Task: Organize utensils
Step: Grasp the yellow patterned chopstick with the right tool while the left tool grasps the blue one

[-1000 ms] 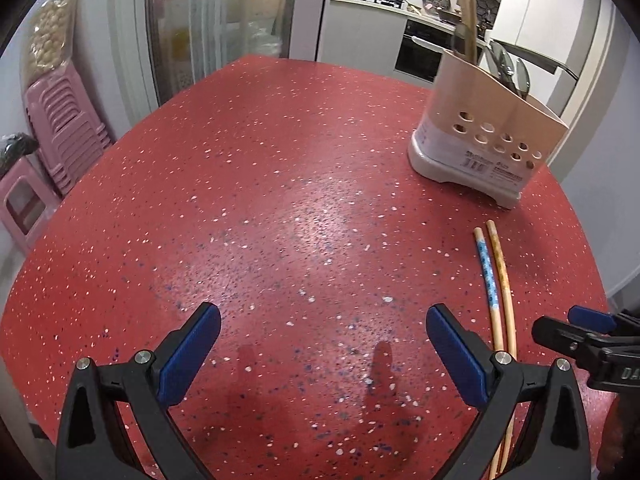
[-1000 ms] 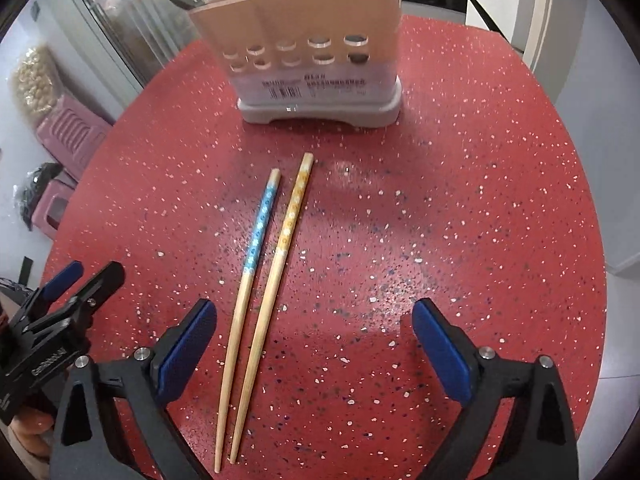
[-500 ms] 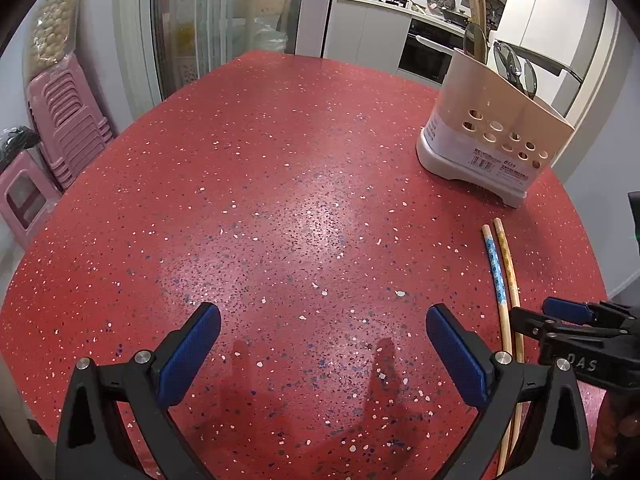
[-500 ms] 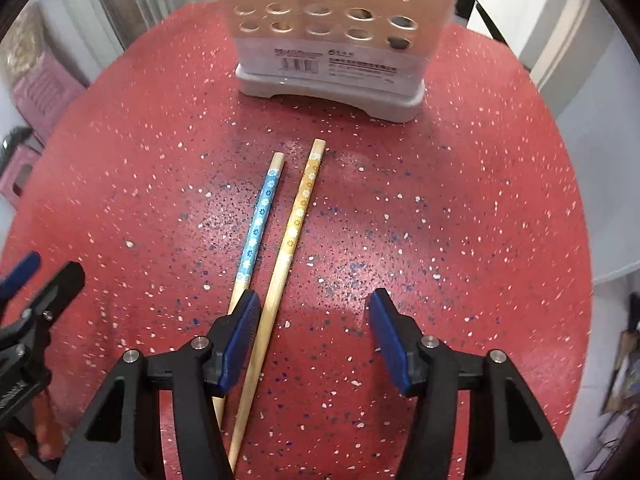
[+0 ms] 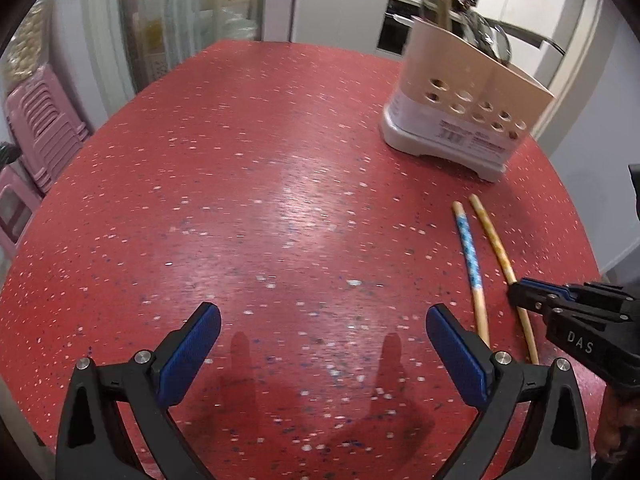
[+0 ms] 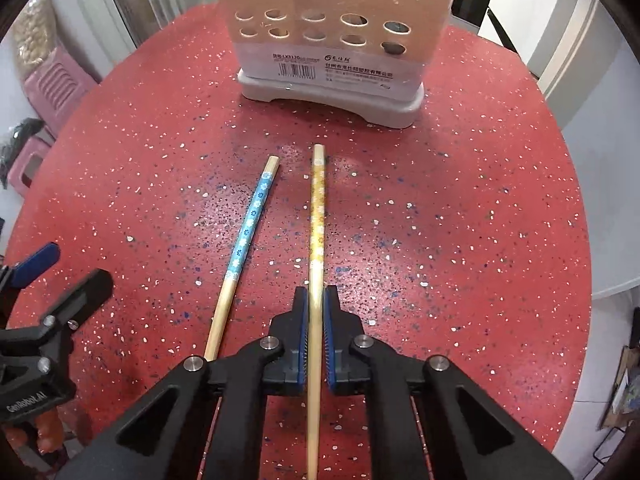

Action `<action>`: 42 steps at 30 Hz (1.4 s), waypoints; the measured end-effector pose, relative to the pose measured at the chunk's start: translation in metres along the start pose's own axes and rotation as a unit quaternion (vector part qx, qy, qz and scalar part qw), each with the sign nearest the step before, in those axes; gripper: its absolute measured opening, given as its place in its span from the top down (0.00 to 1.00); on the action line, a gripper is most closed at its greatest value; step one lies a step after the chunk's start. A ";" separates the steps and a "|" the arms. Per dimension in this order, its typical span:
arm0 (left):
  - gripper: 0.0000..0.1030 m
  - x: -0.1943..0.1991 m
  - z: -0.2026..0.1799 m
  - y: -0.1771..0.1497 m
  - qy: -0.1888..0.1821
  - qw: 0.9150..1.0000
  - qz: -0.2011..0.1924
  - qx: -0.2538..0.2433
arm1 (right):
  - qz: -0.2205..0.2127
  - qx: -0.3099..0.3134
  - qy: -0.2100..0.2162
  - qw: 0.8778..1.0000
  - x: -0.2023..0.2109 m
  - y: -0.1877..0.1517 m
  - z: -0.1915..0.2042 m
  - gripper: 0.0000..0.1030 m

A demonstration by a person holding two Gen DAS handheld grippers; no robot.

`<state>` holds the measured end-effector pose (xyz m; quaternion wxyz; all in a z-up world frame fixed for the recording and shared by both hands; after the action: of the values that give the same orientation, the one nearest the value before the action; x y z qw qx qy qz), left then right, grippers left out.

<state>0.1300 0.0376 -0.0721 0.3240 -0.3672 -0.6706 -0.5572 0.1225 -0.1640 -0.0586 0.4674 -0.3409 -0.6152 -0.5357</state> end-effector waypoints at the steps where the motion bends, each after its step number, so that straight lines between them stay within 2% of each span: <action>1: 0.00 -0.001 -0.005 0.001 -0.004 1.000 0.003 -0.006 | -0.003 -0.001 0.004 1.000 -0.001 0.001 -0.002 0.93; 5: 0.00 -0.006 -0.027 0.002 -0.011 0.999 0.017 -0.031 | -0.015 -0.030 0.045 0.998 0.004 -0.005 -0.016 0.93; 12: 0.00 -0.019 -0.068 0.006 -0.020 0.996 0.047 -0.070 | -0.042 -0.054 0.062 0.996 0.020 -0.009 -0.045 0.93; 16: 0.00 -0.025 -0.092 0.005 -0.014 0.993 0.060 -0.097 | -0.050 -0.065 0.073 0.994 0.026 -0.017 -0.054 0.93; 18: 0.01 -0.029 -0.100 0.002 0.006 0.991 0.066 -0.115 | -0.052 -0.069 0.078 0.993 0.027 -0.018 -0.057 0.93; 21: 0.08 -0.026 -0.109 0.001 0.003 0.989 0.068 -0.130 | -0.057 -0.077 0.088 0.992 0.028 -0.018 -0.058 0.93; 23: 0.19 -0.024 -0.116 0.004 -0.005 0.988 0.066 -0.138 | -0.059 -0.080 0.094 0.991 0.030 -0.018 -0.059 0.93; 27: 0.67 -0.018 -0.131 0.005 -0.020 0.984 0.067 -0.167 | -0.066 -0.085 0.103 0.989 0.035 -0.022 -0.066 0.93; 33: 0.68 -0.010 -0.129 0.003 -0.045 0.985 0.057 -0.153 | -0.081 -0.095 0.119 0.985 0.046 -0.027 -0.082 0.93; 42: 0.68 0.024 -0.108 0.005 -0.077 0.991 0.005 -0.106 | -0.114 -0.100 0.146 0.978 0.065 -0.030 -0.089 0.93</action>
<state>0.1249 -0.0654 -0.0313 0.2330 -0.4446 -0.6290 -0.5937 0.0918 -0.2623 -0.0092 0.4519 -0.2314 -0.5183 -0.6881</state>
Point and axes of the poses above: each gripper's, at about its wrist camera, not at the fingertips, and x roughly against the way its jaws point, z to its left, y to its top, the point moved 3 cm from there along -x, roughly the way its jaws point, and after that the axes turned 4 degrees about x, right-handed, at the moved point
